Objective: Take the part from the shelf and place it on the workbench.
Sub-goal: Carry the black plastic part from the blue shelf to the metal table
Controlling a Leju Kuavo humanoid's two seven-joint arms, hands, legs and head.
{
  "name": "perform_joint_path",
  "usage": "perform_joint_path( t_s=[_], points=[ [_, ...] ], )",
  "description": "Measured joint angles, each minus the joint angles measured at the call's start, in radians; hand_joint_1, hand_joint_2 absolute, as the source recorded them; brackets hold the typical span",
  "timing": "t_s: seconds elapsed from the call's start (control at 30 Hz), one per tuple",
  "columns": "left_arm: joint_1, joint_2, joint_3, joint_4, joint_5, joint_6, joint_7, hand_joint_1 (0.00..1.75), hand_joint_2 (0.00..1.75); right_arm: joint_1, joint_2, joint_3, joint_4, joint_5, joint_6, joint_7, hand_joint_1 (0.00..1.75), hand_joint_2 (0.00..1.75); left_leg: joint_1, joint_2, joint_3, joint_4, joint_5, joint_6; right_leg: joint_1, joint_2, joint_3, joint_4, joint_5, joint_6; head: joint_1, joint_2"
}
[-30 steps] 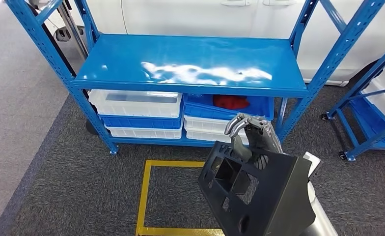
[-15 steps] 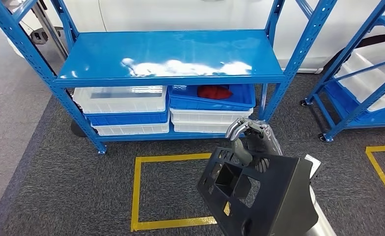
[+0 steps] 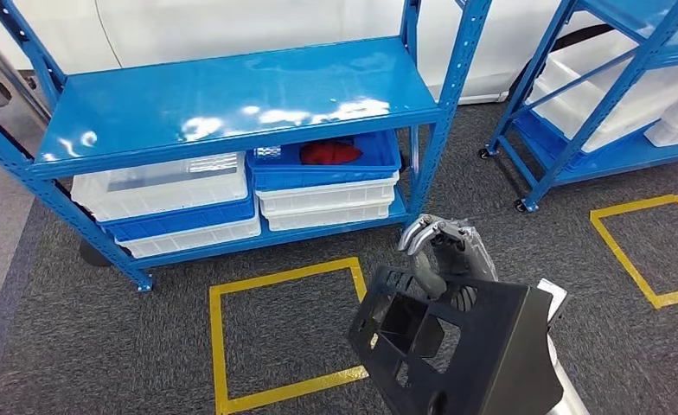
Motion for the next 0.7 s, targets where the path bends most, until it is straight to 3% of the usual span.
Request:
perform_joint_path(
  t_s=[0.07, 0.13, 0.17, 0.2, 0.23, 0.3, 0.37, 0.43, 0.47, 0.5, 0.57, 0.63, 0.7],
  points=[
    [0.0, 0.001, 0.0, 0.0, -0.001, -0.001, 0.0, 0.0, 1.75, 0.004, 0.0, -0.005, -0.005, 0.0, 0.0, -0.001, 1.75, 1.75, 0.004, -0.038, -0.021, 0.051, -0.038, -0.011, -0.007, 0.02, -0.002, -0.004, 0.006, -0.012, 0.0, 0.0],
    [-0.003, 0.002, 0.0, 0.0, -0.002, -0.003, 0.0, 0.0, 1.75, 0.006, 0.001, -0.007, -0.009, 0.0, -0.001, -0.003, 1.75, 1.75, 0.008, -0.084, -0.076, 0.181, -0.109, -0.018, -0.008, 0.041, -0.005, -0.005, 0.009, -0.019, 0.0, 0.0],
    [-0.006, 0.003, 0.0, 0.0, -0.002, -0.004, 0.0, 0.0, 1.75, 0.009, 0.001, -0.007, -0.009, 0.0, -0.001, -0.003, 1.75, 1.75, 0.008, -0.092, -0.104, 0.25, -0.136, -0.019, -0.008, 0.052, -0.006, -0.004, 0.009, -0.019, 0.0, 0.0],
    [-0.01, 0.003, 0.0, 0.0, -0.002, -0.005, 0.001, 0.0, 1.75, 0.011, 0.001, -0.007, -0.01, 0.0, -0.001, -0.003, 1.75, 1.75, 0.009, -0.095, -0.121, 0.293, -0.145, -0.02, -0.008, 0.065, -0.006, -0.003, 0.01, -0.019, 0.0, 0.0],
    [-0.012, 0.004, 0.0, 0.0, -0.002, -0.005, 0.001, 0.0, 1.75, 0.013, 0.001, -0.007, -0.01, 0.0, -0.001, -0.003, 1.75, 1.75, 0.01, -0.096, -0.121, 0.297, -0.133, -0.019, -0.008, 0.079, -0.005, -0.002, 0.01, -0.019, 0.0, 0.0],
    [-0.011, 0.003, 0.0, 0.0, -0.003, -0.005, 0.004, 0.0, 1.75, 0.015, 0.001, -0.008, -0.011, 0.0, -0.001, -0.003, 1.75, 1.75, 0.015, -0.11, -0.074, 0.19, -0.057, -0.017, -0.009, 0.11, -0.003, 0.003, 0.01, -0.016, 0.0, 0.0],
    [-0.004, 0.003, 0.0, 0.0, -0.004, -0.005, 0.006, 0.0, 1.75, 0.015, 0.001, -0.008, -0.012, 0.0, -0.001, -0.003, 1.75, 1.75, 0.021, -0.152, -0.025, 0.067, -0.004, -0.014, -0.008, 0.138, -0.008, 0.01, 0.011, -0.008, 0.0, 0.0],
    [-0.001, 0.003, 0.0, 0.0, -0.006, -0.006, 0.007, 0.0, 1.75, 0.016, 0.001, -0.01, -0.014, 0.001, -0.003, -0.002, 1.75, 1.75, 0.022, -0.175, -0.011, 0.025, -0.003, -0.01, -0.01, 0.161, -0.023, 0.013, 0.018, 0.007, 0.0, 0.0],
    [-0.001, 0.002, 0.0, 0.0, -0.008, -0.007, 0.008, 0.0, 1.75, 0.018, 0.001, -0.012, -0.015, 0.001, -0.005, -0.002, 1.75, 1.75, 0.022, -0.168, -0.01, 0.017, -0.002, -0.005, -0.011, 0.172, -0.03, 0.012, 0.024, 0.015, 0.0, 0.0],
    [-0.003, 0.001, 0.0, 0.0, -0.01, -0.008, 0.009, 0.0, 1.75, 0.021, 0.001, -0.015, -0.017, 0.002, -0.007, -0.002, 1.75, 1.75, 0.023, -0.158, -0.01, 0.013, 0.001, 0.001, -0.012, 0.174, -0.034, 0.011, 0.026, 0.022, 0.0, 0.0],
    [-0.003, -0.001, 0.0, 0.0, -0.014, -0.01, 0.013, 0.0, 1.75, 0.024, 0.001, -0.021, -0.022, 0.005, -0.012, -0.002, 1.75, 1.75, 0.026, -0.134, -0.009, 0.002, 0.01, 0.015, -0.009, 0.131, -0.051, 0.042, 0.004, 0.032, 0.001, 0.0],
    [-0.002, -0.002, 0.0, 0.0, -0.015, -0.012, 0.015, 0.0, 1.75, 0.027, 0.001, -0.025, -0.027, 0.006, -0.016, -0.002, 1.75, 1.75, 0.024, -0.107, -0.011, -0.002, 0.014, 0.023, -0.009, 0.071, -0.103, 0.156, -0.059, 0.039, 0.001, 0.0],
    [0.0, -0.002, 0.0, 0.0, -0.015, -0.011, 0.013, 0.0, 1.75, 0.033, 0.002, -0.027, -0.029, 0.007, -0.017, 0.0, 1.75, 1.75, 0.021, -0.08, -0.013, -0.001, 0.014, 0.024, -0.012, 0.053, -0.156, 0.275, -0.105, 0.044, 0.001, 0.0]
  ],
)
